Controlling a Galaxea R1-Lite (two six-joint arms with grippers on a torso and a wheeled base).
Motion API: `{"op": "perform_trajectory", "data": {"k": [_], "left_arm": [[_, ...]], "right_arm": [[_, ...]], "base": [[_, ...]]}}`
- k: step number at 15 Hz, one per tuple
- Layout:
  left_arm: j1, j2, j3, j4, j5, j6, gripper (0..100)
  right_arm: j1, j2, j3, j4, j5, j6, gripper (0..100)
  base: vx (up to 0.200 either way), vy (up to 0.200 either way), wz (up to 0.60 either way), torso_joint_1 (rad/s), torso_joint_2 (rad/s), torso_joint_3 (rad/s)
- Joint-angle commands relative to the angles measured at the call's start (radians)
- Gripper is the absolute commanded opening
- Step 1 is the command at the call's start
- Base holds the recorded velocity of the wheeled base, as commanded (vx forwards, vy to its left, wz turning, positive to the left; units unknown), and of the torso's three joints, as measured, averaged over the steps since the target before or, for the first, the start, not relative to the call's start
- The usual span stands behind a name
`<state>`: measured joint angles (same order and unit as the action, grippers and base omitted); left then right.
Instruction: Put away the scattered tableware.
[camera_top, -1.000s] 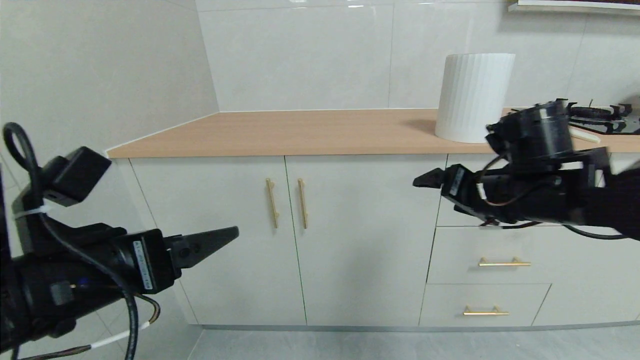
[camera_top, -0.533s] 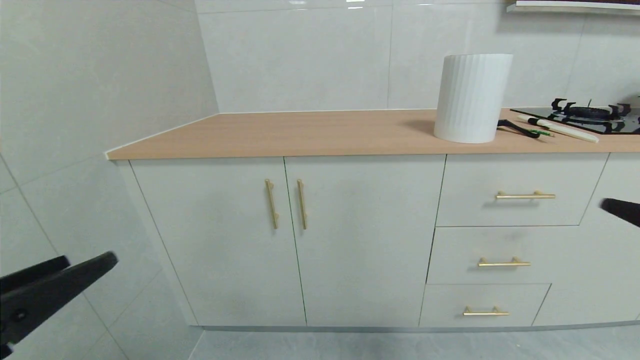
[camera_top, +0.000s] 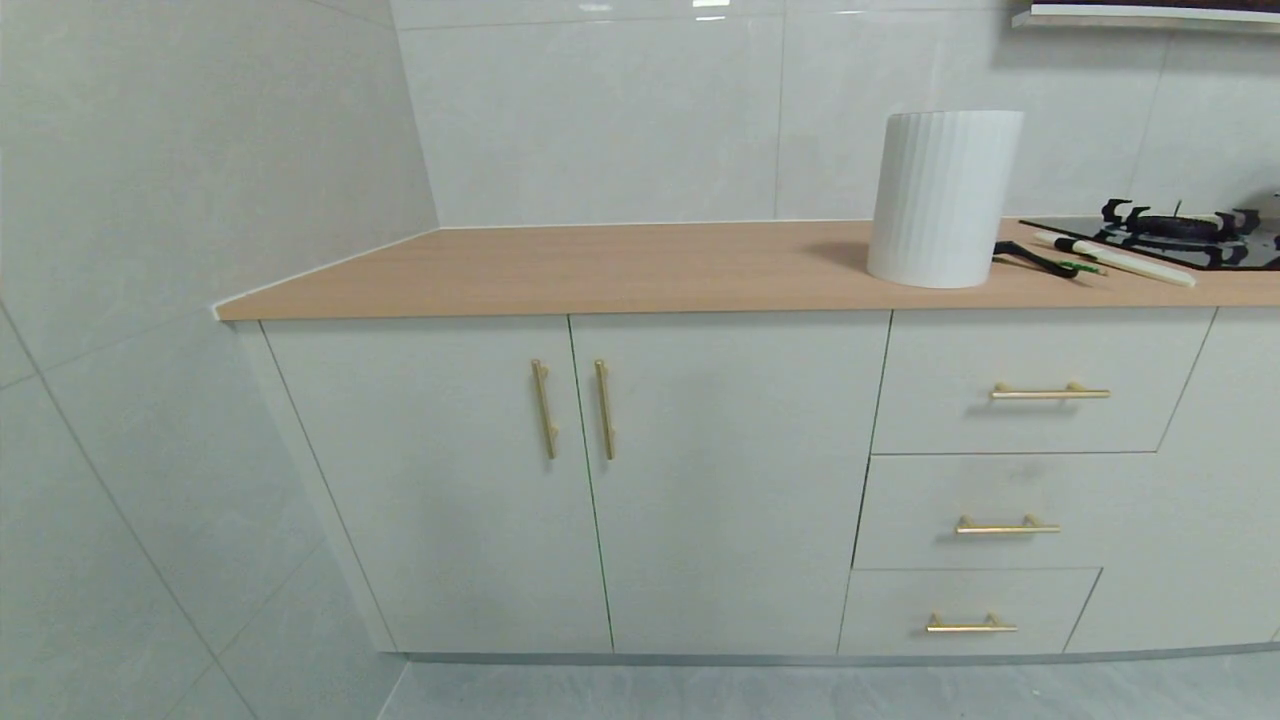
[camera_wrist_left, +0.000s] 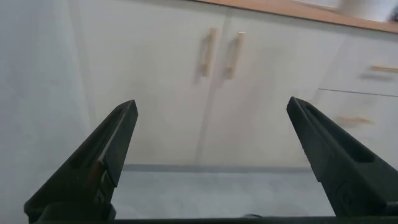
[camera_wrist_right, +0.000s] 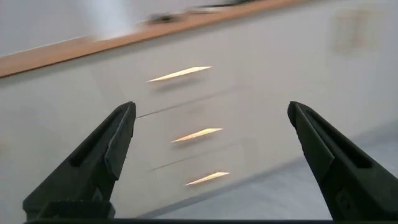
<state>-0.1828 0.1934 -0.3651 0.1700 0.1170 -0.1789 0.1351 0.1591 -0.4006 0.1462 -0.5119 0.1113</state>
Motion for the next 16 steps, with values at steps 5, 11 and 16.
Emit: {"op": "perform_trajectory", "data": {"k": [5, 11, 16], "left_arm": [[0.18, -0.193, 0.221, -0.012, 0.013, 0.13, 100], [0.18, -0.193, 0.365, -0.164, -0.158, 0.205, 100], [0.18, -0.193, 0.364, -0.164, -0.157, 0.188, 100]], "right_arm": [[-0.138, -0.159, 0.141, 0.006, 0.052, -0.058, 100], [-0.137, -0.159, 0.401, -0.143, 0.472, -0.093, 100], [-0.135, -0.159, 0.399, -0.145, 0.5, -0.13, 100]], "base": [[0.0, 0.0, 0.0, 0.0, 0.0, 0.0], [0.0, 0.0, 0.0, 0.0, 0.0, 0.0], [0.0, 0.0, 0.0, 0.0, 0.0, 0.0]]}}
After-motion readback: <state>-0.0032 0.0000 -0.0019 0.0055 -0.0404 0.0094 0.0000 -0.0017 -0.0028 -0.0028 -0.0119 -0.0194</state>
